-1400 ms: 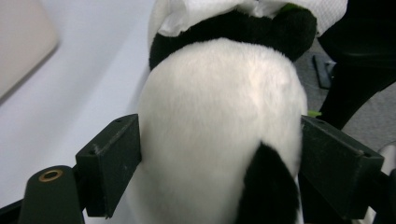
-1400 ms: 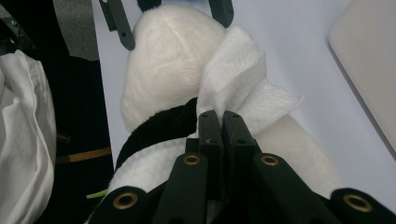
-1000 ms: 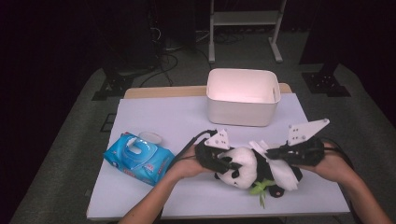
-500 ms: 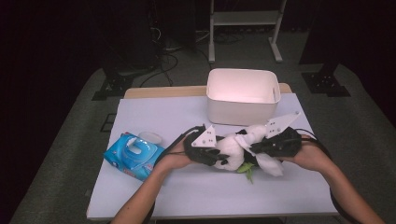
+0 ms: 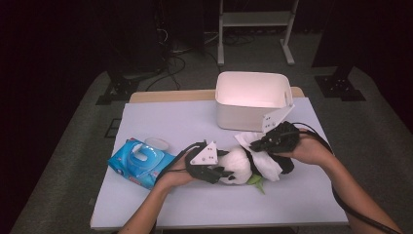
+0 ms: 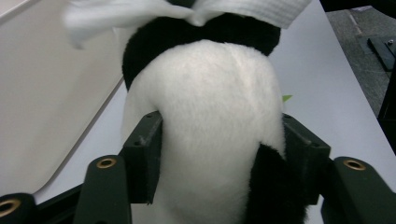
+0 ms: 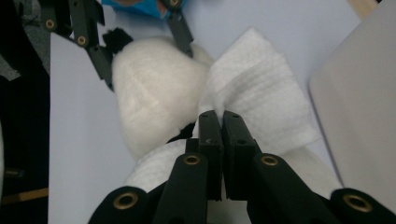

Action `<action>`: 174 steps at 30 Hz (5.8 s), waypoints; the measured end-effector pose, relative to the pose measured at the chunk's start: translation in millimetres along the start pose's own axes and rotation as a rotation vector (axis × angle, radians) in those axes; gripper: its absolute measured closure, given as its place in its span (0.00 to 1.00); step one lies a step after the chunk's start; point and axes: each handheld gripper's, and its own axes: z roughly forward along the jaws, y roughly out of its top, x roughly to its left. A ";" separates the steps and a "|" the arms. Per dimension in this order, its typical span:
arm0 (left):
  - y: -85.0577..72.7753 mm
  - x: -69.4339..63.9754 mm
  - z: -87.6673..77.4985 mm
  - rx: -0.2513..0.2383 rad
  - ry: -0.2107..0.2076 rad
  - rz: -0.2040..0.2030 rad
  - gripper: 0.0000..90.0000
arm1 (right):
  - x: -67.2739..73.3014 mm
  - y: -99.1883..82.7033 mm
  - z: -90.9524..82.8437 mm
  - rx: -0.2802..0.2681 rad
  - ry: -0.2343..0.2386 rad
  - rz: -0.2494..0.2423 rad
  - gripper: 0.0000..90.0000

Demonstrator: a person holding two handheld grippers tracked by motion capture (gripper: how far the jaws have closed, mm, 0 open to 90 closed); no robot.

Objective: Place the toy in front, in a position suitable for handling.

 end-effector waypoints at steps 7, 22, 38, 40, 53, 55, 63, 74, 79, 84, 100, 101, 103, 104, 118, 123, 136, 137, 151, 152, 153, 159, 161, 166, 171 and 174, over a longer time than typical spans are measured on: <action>7.5 0.3 -2.9 -0.003 -0.038 -0.133 0.29 | 21.9 -18.5 -2.8 0.049 0.011 0.001 0.97; 4.9 -19.3 -2.0 0.031 -0.067 -0.097 0.35 | 26.9 1.7 -5.6 -0.012 -0.008 -0.058 0.97; 12.5 -15.4 -5.1 0.015 -0.082 -0.118 0.28 | 44.9 -32.7 -1.5 0.021 0.033 -0.014 0.97; 14.0 -12.4 -7.1 0.016 -0.060 -0.126 0.25 | 51.1 -36.6 -0.7 0.020 0.045 -0.017 0.97; 9.8 -20.2 8.1 0.069 -0.131 -0.105 0.27 | 64.8 -22.5 9.7 0.010 0.018 -0.104 0.97; 8.3 -19.0 7.9 0.062 -0.129 -0.105 0.27 | 63.6 -24.1 2.7 0.024 0.005 -0.108 0.97; 12.9 -20.3 8.2 0.041 -0.120 -0.088 0.27 | 59.6 -61.6 -32.0 -0.006 -0.023 -0.014 0.97; 21.3 -20.5 15.6 0.073 -0.124 -0.074 0.25 | 75.9 -64.0 -15.1 -0.058 -0.039 -0.048 0.96; 20.4 -22.1 13.3 0.081 -0.116 -0.064 0.26 | 79.1 -50.7 -8.7 -0.036 -0.022 -0.094 0.96; 18.0 -22.3 11.6 0.081 -0.118 -0.068 0.26 | 73.7 -59.4 -30.5 -0.045 -0.068 -0.069 0.96; 19.0 -19.6 17.1 0.092 -0.132 -0.143 0.14 | 66.1 -46.4 -19.7 -0.056 -0.079 -0.075 0.96; 19.2 -20.0 16.9 0.097 -0.131 -0.130 0.14 | 66.7 -46.3 -17.9 -0.055 -0.077 -0.080 0.96; 19.0 -22.0 17.9 0.093 -0.126 -0.121 0.15 | 67.5 -48.4 -18.3 -0.061 -0.076 -0.081 0.96; 19.0 -23.6 18.9 0.093 -0.127 -0.114 0.16 | 66.9 -50.3 -20.7 -0.063 -0.074 -0.082 0.96; 18.5 -19.6 15.5 0.107 -0.106 -0.158 0.15 | 63.6 -67.1 -34.5 -0.013 -0.042 -0.026 0.96; 19.2 -26.5 20.8 0.100 -0.120 -0.125 0.24 | 64.2 -56.1 -23.7 0.016 -0.030 -0.047 0.96; 16.4 -29.0 16.4 0.094 -0.111 -0.102 0.25 | 59.7 -49.8 -21.7 -0.027 -0.032 -0.053 0.96; 17.1 -28.5 15.9 0.088 -0.107 -0.103 0.25 | 59.1 -56.3 -28.1 -0.038 -0.039 -0.037 0.96; 16.4 -22.9 14.2 0.119 -0.099 -0.122 0.18 | 50.7 -79.5 -31.0 -0.073 -0.025 0.020 0.96; 16.2 -23.2 14.2 0.119 -0.097 -0.127 0.17 | 50.9 -76.5 -30.4 -0.060 -0.030 0.011 0.96; 16.2 -23.4 14.1 0.122 -0.095 -0.129 0.17 | 51.3 -73.3 -30.1 -0.048 -0.034 0.004 0.96; 13.5 -25.5 13.4 0.119 -0.086 -0.145 0.17 | 53.2 -50.8 -20.6 -0.007 -0.059 -0.060 0.96; 12.7 -27.8 13.3 0.114 -0.083 -0.141 0.17 | 54.2 -46.8 -18.4 -0.007 -0.047 -0.074 0.96; 15.7 -31.3 12.6 0.114 -0.079 -0.114 0.17 | 56.0 -53.6 -29.0 0.001 -0.041 -0.064 0.96; 16.2 -32.9 14.6 0.123 -0.082 -0.105 0.17 | 57.0 -50.6 -28.5 0.004 -0.028 -0.068 0.96; 15.6 -33.4 14.5 0.122 -0.085 -0.109 0.17 | 55.9 -34.6 -11.2 0.017 0.001 -0.105 0.96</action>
